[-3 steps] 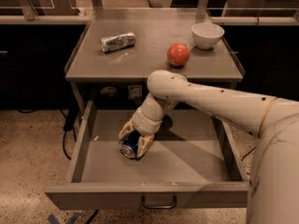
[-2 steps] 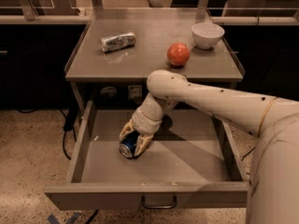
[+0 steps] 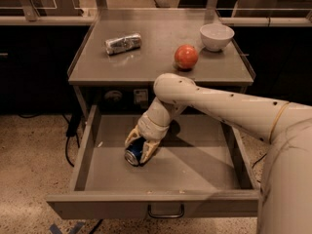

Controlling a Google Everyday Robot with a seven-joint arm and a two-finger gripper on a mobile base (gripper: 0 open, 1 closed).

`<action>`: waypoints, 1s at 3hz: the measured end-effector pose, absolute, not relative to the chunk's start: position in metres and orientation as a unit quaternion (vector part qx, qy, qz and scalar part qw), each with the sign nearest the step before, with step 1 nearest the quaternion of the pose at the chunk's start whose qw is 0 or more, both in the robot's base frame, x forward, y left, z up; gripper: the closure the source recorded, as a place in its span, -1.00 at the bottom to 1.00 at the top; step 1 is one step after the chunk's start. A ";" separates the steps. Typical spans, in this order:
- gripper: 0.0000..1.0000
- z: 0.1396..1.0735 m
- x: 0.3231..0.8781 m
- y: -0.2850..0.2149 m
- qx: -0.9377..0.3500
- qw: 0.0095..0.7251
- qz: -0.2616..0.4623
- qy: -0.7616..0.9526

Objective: Pick pepsi can from top drawer and place on counter

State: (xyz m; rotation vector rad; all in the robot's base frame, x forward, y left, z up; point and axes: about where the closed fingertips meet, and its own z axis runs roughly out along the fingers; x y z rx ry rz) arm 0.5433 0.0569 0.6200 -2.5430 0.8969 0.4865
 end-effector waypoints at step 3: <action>1.00 0.661 0.534 0.057 -0.913 0.186 0.152 0.329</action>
Offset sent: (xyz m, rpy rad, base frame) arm -0.0021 0.0001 0.0332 -0.0398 -0.0094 0.0014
